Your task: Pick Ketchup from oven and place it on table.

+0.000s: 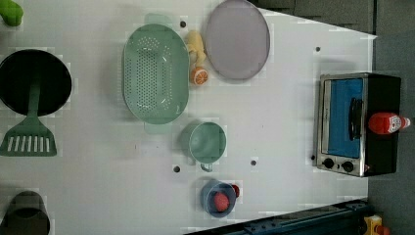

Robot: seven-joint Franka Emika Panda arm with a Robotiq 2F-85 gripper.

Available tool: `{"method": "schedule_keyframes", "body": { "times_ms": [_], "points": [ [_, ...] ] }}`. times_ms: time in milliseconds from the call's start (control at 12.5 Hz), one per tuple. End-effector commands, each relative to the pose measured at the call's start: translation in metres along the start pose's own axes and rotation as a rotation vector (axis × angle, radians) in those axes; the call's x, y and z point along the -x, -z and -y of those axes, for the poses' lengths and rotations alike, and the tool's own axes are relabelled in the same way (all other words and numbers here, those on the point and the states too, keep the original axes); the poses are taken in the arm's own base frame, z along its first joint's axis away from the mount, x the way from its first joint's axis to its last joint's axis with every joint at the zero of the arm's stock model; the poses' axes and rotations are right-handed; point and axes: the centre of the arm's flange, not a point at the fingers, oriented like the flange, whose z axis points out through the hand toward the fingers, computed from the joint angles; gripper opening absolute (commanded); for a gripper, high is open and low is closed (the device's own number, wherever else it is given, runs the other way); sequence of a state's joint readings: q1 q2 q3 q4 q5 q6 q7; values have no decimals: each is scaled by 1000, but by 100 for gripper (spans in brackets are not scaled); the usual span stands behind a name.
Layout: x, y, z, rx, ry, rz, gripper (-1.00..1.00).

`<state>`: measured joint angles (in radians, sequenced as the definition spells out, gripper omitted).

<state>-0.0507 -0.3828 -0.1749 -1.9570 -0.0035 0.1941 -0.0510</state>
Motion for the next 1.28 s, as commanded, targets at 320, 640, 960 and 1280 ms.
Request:
{"method": "schedule_keyframes", "body": {
  "times_ms": [320,640,960,1280],
  "points": [
    [-91,-75,-74,60,-276,55,100],
    [-139,-116,-113,76,-386,8,100],
    [-183,-166,-144,115,-469,-67,100],
    [-209,-217,-162,148,-592,-62,100]
  ]
}}
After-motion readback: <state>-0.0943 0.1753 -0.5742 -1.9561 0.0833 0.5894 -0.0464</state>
